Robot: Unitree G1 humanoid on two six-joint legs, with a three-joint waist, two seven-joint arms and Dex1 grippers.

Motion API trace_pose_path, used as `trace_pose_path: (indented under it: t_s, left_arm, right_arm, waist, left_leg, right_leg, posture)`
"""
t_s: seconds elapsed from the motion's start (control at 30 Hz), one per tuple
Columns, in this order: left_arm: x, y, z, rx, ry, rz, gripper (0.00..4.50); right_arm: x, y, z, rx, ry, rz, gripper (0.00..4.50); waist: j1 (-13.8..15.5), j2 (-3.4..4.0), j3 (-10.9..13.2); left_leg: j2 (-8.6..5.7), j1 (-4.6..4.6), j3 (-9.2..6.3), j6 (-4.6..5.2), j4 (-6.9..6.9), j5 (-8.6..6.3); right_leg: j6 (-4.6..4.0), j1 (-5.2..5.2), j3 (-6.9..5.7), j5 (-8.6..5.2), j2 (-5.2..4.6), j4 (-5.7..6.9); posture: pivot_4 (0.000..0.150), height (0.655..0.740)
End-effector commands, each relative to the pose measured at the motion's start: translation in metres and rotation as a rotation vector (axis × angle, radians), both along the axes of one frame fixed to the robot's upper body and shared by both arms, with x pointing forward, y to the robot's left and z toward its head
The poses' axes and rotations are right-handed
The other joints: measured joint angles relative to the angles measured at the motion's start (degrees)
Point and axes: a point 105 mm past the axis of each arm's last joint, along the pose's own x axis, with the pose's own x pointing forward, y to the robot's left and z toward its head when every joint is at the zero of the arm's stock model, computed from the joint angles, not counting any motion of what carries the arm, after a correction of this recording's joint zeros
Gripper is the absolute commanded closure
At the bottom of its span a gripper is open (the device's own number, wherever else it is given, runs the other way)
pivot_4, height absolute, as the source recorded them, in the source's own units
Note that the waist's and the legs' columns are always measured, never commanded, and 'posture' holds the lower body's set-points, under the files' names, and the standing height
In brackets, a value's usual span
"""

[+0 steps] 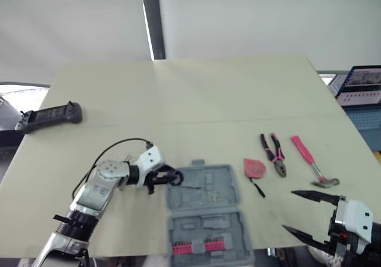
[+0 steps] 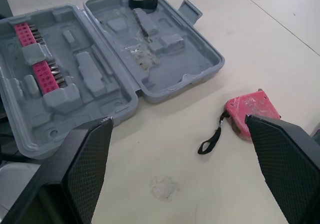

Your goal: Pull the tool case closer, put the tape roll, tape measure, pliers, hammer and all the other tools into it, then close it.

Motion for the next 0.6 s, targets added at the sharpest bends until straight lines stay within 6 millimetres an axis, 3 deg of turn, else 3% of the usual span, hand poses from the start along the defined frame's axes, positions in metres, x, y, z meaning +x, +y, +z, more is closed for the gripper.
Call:
trace_pose_path:
  t_s: [0.03, 0.3, 0.6]
  left_arm:
    - [0.001, -0.009, 0.012, -0.045, -0.055, -0.034, 2.80]
    - [-0.003, -0.030, 0.002, -0.051, -0.037, -0.099, 2.80]
    - [0.001, -0.026, -0.006, -0.012, -0.052, -0.081, 2.80]
  right_arm:
    - [0.000, 0.002, 0.003, 0.007, -0.017, 0.004, 0.00]
    - [-0.002, 0.002, 0.003, 0.005, -0.016, -0.003, 0.00]
    - [-0.005, 0.001, 0.003, 0.004, -0.013, -0.012, 0.00]
  waist:
    - [0.06, 0.00, 0.00]
    - [-0.09, -0.04, 0.02]
    - [-0.05, -0.04, 0.05]
  left_leg:
    - [0.00, 0.00, -0.01, 0.00, 0.00, 0.00]
    - [0.00, 0.00, 0.03, 0.00, 0.00, 0.00]
    - [0.00, -0.01, 0.04, 0.00, 0.00, 0.00]
  right_leg:
    - [0.00, 0.01, 0.00, 0.00, 0.00, 0.00]
    - [0.02, -0.01, 0.00, 0.01, 0.01, -0.01]
    - [0.03, -0.01, 0.00, 0.01, 0.01, -0.03]
  posture:
    - [0.150, 0.7400]
    - [0.150, 0.7400]
    - [0.150, 0.7400]
